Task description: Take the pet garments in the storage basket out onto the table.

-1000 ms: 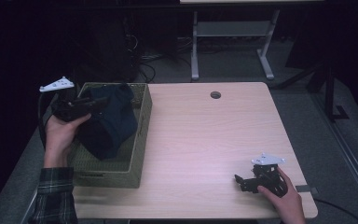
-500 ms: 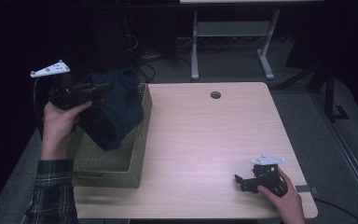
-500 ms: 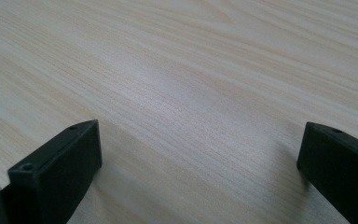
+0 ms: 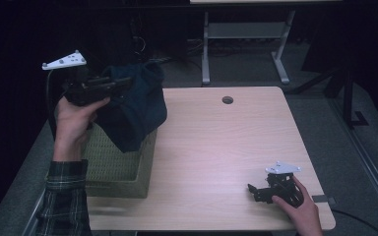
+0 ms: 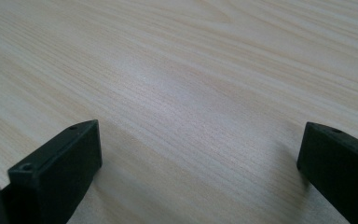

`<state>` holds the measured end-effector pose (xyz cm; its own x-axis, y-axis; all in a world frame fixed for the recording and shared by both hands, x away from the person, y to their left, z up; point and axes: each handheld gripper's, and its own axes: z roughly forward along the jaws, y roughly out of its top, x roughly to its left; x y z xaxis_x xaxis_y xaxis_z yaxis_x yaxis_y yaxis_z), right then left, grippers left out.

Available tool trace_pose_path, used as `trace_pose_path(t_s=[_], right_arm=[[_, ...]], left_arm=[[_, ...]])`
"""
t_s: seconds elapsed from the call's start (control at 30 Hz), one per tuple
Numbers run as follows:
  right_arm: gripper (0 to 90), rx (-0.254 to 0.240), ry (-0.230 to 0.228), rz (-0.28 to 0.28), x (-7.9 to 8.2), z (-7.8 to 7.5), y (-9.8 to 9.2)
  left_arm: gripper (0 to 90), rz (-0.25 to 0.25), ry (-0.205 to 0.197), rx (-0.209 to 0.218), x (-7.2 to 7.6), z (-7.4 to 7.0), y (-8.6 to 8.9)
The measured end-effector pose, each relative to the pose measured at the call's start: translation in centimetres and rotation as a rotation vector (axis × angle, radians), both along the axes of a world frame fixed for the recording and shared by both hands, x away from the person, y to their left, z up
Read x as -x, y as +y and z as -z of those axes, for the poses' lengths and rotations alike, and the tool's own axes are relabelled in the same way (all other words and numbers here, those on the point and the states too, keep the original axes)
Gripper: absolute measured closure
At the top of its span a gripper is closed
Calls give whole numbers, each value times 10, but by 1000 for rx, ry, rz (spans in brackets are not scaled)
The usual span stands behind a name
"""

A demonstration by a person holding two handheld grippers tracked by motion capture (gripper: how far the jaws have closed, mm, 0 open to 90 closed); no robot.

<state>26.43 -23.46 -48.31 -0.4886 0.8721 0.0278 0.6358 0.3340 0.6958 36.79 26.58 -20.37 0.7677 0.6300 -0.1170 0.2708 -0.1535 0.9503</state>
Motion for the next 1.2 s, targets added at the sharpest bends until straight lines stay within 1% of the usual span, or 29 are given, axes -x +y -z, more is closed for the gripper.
trace_pose_path(t_s=[0.3,0.57,0.83,0.97,1.1,1.2], right_arm=[[0,1,0,0,0,0,0],[0,1,0,1,0,0,0],[0,2,0,1,0,0,0],[0,1,0,1,0,0,0],[0,1,1,1,0,0,0],[0,0,1,2,0,0,0]], left_arm=[[768,63,-4,16,-3,-4,-32],[768,116,-2,18,-6,-1,-64],[768,172,9,31,-10,6,-96],[768,194,15,29,-12,10,-112],[768,214,21,21,-14,16,-127],[768,224,32,20,-15,24,-139]])
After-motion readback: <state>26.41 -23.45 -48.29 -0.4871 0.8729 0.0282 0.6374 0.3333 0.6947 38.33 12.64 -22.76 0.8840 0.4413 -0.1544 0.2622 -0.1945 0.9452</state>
